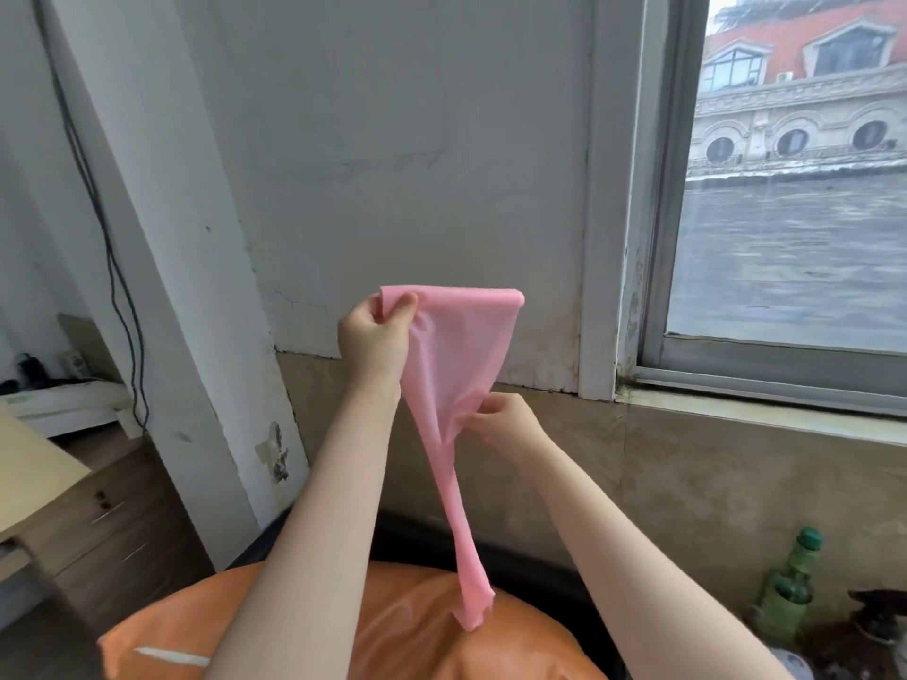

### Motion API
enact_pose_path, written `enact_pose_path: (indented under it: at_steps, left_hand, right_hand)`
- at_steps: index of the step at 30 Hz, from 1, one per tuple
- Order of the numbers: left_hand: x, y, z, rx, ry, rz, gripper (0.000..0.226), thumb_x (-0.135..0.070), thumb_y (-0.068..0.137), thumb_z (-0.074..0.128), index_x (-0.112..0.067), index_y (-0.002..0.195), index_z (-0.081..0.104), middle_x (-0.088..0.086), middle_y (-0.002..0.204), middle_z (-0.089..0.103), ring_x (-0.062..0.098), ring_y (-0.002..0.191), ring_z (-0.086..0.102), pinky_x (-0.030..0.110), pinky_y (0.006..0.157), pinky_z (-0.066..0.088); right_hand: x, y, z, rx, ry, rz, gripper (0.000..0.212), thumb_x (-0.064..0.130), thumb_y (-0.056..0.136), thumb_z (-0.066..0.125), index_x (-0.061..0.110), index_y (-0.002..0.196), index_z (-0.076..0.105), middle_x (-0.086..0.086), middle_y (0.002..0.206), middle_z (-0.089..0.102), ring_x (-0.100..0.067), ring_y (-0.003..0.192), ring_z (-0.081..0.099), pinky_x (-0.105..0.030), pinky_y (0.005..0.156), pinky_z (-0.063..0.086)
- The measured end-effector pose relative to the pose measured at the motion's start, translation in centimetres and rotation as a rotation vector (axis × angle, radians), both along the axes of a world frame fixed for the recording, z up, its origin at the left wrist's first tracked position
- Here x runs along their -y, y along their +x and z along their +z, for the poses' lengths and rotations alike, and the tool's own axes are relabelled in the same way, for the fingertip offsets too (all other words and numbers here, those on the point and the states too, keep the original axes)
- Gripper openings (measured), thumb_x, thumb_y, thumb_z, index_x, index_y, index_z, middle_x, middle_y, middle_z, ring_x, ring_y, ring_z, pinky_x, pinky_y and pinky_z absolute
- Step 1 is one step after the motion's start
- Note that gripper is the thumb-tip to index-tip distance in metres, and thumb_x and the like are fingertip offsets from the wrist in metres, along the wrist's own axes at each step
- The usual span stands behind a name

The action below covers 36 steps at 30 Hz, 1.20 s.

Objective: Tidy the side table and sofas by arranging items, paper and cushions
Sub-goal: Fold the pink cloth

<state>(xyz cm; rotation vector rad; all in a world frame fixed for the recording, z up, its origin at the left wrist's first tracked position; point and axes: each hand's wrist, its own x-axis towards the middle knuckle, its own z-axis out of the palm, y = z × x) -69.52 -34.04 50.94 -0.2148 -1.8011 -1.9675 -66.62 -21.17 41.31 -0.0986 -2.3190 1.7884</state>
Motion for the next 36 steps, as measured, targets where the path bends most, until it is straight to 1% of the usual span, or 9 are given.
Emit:
enact_pose_path:
  at_steps: [5, 11, 16, 20, 22, 26, 30, 33, 36]
  left_hand:
    - [1.1, -1.2, 0.4, 0.03, 0.085, 0.004, 0.023, -0.015, 0.089, 0.063, -0.019, 0.067, 0.059, -0.006, 0.066, 0.056, 0.006, 0.061, 0.048, 0.013, 0.052, 0.039]
    - [3.0, -4.1, 3.4, 0.056, 0.265, -0.062, 0.007, -0.013, 0.091, 0.062, -0.012, 0.085, 0.063, -0.004, 0.079, 0.06, 0.017, 0.087, 0.054, 0.026, 0.076, 0.043]
    - [3.2, -5.2, 6.3, 0.045, 0.307, -0.092, 0.014, -0.016, 0.091, 0.062, -0.017, 0.078, 0.063, -0.002, 0.08, 0.062, 0.019, 0.083, 0.058, 0.027, 0.073, 0.047]
    - [1.6, -4.6, 8.0, 0.0, 0.289, -0.127, 0.018, -0.015, 0.091, 0.061, -0.018, 0.074, 0.061, -0.002, 0.075, 0.06, 0.013, 0.068, 0.057, 0.022, 0.061, 0.049]
    - [0.9, -4.6, 8.3, -0.019, 0.25, -0.141, 0.019, -0.015, 0.09, 0.063, -0.016, 0.072, 0.06, 0.002, 0.076, 0.06, 0.017, 0.071, 0.057, 0.027, 0.066, 0.049]
    - [0.9, -5.0, 7.4, -0.013, 0.214, -0.115, 0.021, -0.016, 0.088, 0.065, -0.015, 0.068, 0.057, 0.005, 0.079, 0.056, 0.018, 0.076, 0.051, 0.031, 0.07, 0.043]
    - [1.0, -4.9, 6.0, 0.027, 0.264, -0.128, 0.02, -0.014, 0.09, 0.063, -0.015, 0.07, 0.06, 0.0, 0.073, 0.057, 0.017, 0.074, 0.053, 0.027, 0.068, 0.045]
    - [0.5, -5.1, 5.1, 0.049, 0.229, -0.144, 0.019, -0.014, 0.09, 0.064, -0.015, 0.07, 0.061, 0.001, 0.074, 0.059, 0.018, 0.077, 0.054, 0.03, 0.071, 0.046]
    - [0.0, -5.5, 4.5, 0.089, 0.202, -0.167, 0.018, -0.014, 0.089, 0.064, -0.014, 0.071, 0.062, 0.003, 0.076, 0.061, 0.02, 0.08, 0.057, 0.034, 0.076, 0.048]
  right_hand:
    - [-1.4, -1.6, 1.0, 0.001, -0.137, -0.074, 0.028, 0.0, 0.083, 0.057, 0.012, 0.057, 0.057, -0.007, 0.062, 0.058, -0.017, 0.058, 0.048, -0.026, 0.057, 0.04]
    - [-3.1, -3.6, 4.7, -0.104, -0.215, -0.05, 0.026, 0.001, 0.088, 0.054, 0.011, 0.064, 0.054, -0.005, 0.065, 0.049, -0.018, 0.066, 0.045, -0.031, 0.064, 0.042]
    - [-3.0, -4.0, 7.0, -0.187, -0.282, -0.08, 0.023, 0.008, 0.094, 0.048, 0.013, 0.074, 0.06, 0.0, 0.068, 0.052, -0.009, 0.061, 0.048, -0.019, 0.057, 0.046]
    - [-1.6, -3.1, 5.9, -0.155, -0.175, 0.118, 0.013, 0.012, 0.092, 0.058, 0.02, 0.082, 0.062, 0.01, 0.073, 0.066, -0.001, 0.062, 0.062, -0.022, 0.063, 0.05]
    - [-1.0, -2.9, 4.8, -0.096, -0.128, 0.17, 0.014, 0.005, 0.085, 0.065, 0.016, 0.077, 0.065, 0.012, 0.065, 0.067, 0.0, 0.058, 0.063, -0.018, 0.06, 0.05]
    - [-1.9, -3.9, 2.7, -0.007, -0.073, 0.011, 0.022, -0.004, 0.079, 0.068, 0.011, 0.063, 0.063, 0.006, 0.058, 0.06, -0.005, 0.053, 0.054, -0.023, 0.06, 0.046]
    - [-3.8, -3.7, 0.6, 0.048, 0.025, 0.0, 0.009, 0.0, 0.077, 0.072, 0.002, 0.086, 0.072, -0.005, 0.075, 0.068, -0.009, 0.062, 0.06, -0.026, 0.064, 0.049]
    - [-3.9, -3.5, 1.7, -0.094, -0.072, -0.067, 0.039, 0.004, 0.077, 0.074, 0.002, 0.113, 0.06, -0.007, 0.098, 0.065, -0.015, 0.08, 0.063, -0.016, 0.064, 0.052]
    - [-4.2, -3.8, 5.5, -0.266, -0.224, -0.119, 0.059, 0.01, 0.082, 0.07, 0.008, 0.134, 0.043, -0.007, 0.119, 0.058, -0.019, 0.099, 0.06, -0.029, 0.078, 0.051]
